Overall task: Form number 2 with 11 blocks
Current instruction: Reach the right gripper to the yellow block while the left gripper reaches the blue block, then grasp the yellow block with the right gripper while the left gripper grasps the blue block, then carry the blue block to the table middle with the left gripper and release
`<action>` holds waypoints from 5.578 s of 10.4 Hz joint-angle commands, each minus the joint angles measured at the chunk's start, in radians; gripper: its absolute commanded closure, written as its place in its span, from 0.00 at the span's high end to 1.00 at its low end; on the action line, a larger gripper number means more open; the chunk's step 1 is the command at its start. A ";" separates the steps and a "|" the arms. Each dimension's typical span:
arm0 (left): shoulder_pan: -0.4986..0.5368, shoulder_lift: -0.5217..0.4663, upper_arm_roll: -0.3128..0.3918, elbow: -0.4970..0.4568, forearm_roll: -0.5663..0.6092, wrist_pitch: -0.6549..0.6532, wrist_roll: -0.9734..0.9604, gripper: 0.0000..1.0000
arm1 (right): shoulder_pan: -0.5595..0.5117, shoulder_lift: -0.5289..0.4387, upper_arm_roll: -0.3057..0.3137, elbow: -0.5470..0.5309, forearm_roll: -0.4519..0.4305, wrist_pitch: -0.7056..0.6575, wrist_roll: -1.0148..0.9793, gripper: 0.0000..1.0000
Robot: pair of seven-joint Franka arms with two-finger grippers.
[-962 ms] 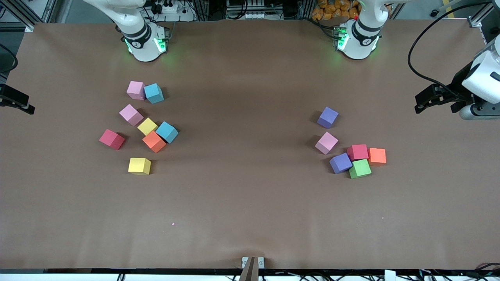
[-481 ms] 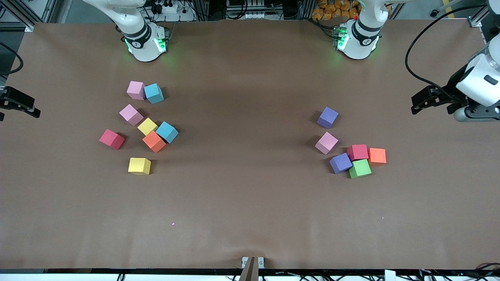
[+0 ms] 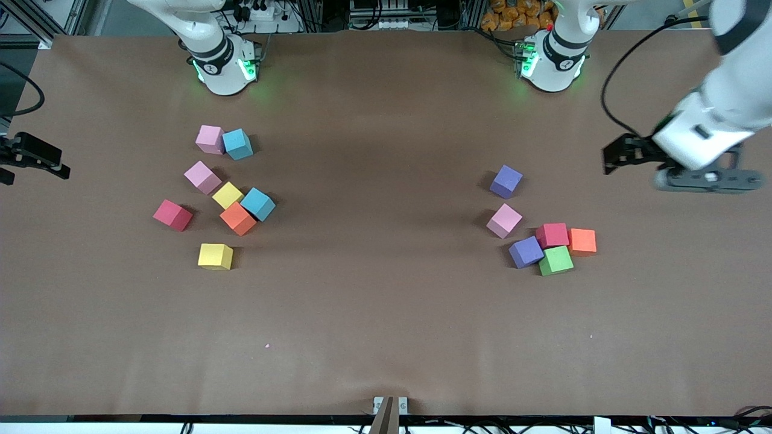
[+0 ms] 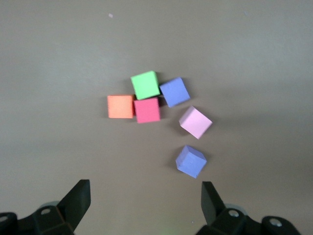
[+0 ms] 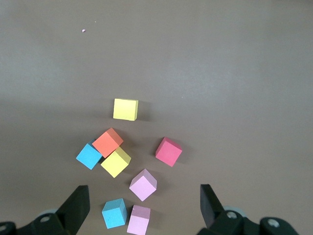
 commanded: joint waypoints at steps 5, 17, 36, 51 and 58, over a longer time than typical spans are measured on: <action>0.009 -0.016 -0.185 -0.269 0.004 0.107 0.008 1.00 | 0.086 0.010 0.002 -0.060 0.009 0.003 -0.092 1.00; 0.009 0.087 -0.253 -0.658 0.090 0.533 0.057 1.00 | 0.145 0.268 0.002 -0.376 0.010 0.628 -0.067 1.00; 0.044 0.268 -0.247 -0.724 0.177 0.718 0.058 1.00 | 0.180 0.457 0.002 -0.543 0.033 0.968 0.175 1.00; 0.035 0.259 -0.360 -0.689 0.146 0.687 -0.237 0.34 | 0.203 0.365 0.001 -0.536 0.029 0.932 0.158 0.58; -0.069 0.288 -0.483 -0.627 -0.025 0.685 -0.474 0.35 | 0.216 0.224 0.004 -0.574 0.027 0.765 0.087 0.58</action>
